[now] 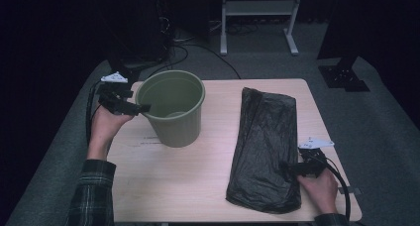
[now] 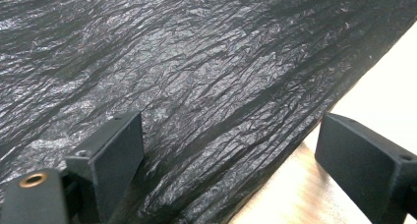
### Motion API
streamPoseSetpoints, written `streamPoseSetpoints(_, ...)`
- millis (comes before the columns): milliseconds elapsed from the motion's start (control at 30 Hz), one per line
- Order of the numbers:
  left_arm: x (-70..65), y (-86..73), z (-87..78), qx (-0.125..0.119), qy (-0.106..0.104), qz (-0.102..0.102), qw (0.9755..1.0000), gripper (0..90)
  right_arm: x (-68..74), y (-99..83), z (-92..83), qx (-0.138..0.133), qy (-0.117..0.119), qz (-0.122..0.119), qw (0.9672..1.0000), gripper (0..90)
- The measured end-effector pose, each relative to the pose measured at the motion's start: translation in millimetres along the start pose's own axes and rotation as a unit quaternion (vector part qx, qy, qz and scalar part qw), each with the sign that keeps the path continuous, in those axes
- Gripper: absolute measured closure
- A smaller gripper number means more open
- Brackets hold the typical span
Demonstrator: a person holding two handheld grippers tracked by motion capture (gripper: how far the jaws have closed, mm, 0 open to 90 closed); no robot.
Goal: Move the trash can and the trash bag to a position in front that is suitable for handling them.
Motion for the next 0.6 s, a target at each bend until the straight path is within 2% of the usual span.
streamPoseSetpoints(367, -10.2, 2.8, 4.2, 0.009, -0.011, 0.008, 0.9999, 0.0, 0.0, 0.0, 0.0, 0.000, 0.000, 0.000, 1.0000, 9.4)
streamPoseSetpoints(600, -23.0, 5.1, 6.6, 0.012, -0.032, 0.017, 0.9993, 0.0, 0.1, 0.0, 0.0, 0.000, 0.000, 0.001, 1.0000, 9.4)
Point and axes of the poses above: each handheld gripper's, and its own axes: z roughly forward along the jaws, y roughly out of its top, x roughly to its left, the point moved 4 cm from there along z, roughly forward along the jaws, and after that the axes turned 7 degrees about z, right-handed, at the moved point
